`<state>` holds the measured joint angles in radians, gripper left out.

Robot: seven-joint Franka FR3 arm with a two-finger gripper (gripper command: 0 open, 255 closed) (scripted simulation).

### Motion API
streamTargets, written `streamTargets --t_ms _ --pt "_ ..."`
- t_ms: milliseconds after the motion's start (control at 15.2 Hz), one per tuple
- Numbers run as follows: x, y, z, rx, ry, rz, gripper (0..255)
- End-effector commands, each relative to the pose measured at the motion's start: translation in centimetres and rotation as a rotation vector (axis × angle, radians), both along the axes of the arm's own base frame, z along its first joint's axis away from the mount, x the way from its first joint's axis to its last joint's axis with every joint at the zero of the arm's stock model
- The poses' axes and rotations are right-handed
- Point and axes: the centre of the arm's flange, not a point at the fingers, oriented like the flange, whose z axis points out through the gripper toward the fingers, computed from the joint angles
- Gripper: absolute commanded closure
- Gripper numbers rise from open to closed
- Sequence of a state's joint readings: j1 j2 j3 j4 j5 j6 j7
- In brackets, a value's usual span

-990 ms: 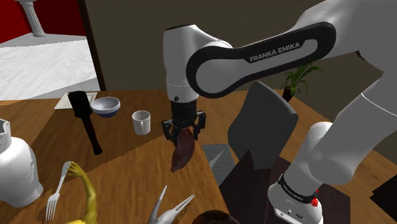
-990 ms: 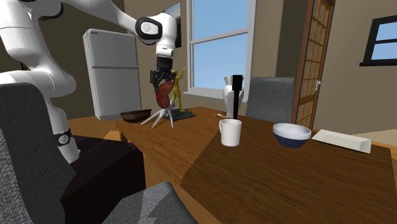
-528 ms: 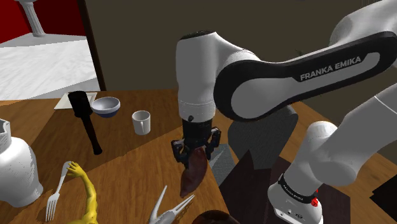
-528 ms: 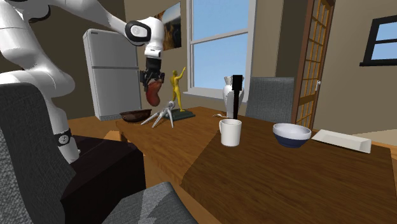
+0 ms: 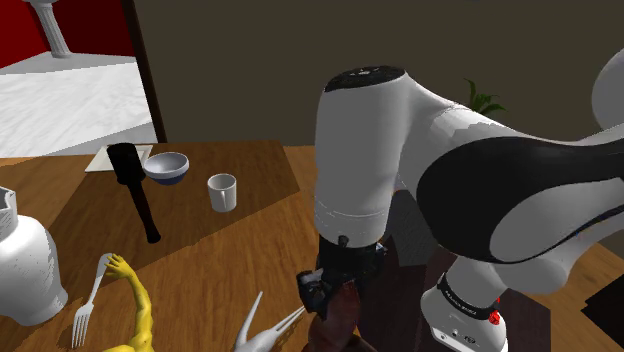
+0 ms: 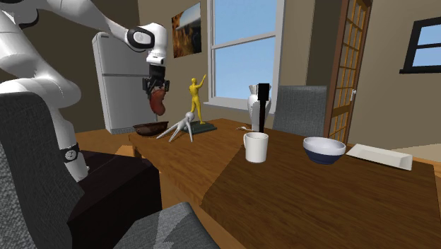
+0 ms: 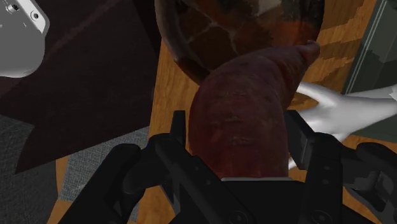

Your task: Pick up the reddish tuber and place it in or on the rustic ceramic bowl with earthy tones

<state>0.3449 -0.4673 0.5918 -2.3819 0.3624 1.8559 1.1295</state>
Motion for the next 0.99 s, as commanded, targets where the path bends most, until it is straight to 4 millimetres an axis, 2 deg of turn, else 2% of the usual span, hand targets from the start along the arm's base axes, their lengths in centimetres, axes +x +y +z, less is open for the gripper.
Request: streamTargets --t_ms 0,264,924 --pt "-2.5 1.0 -0.1 0.000 0.000 -0.002 255" --pt "-7.0 2.9 0.0 0.000 0.000 -0.002 255" --pt "-7.0 2.9 -5.3 0.000 0.000 -0.002 255"
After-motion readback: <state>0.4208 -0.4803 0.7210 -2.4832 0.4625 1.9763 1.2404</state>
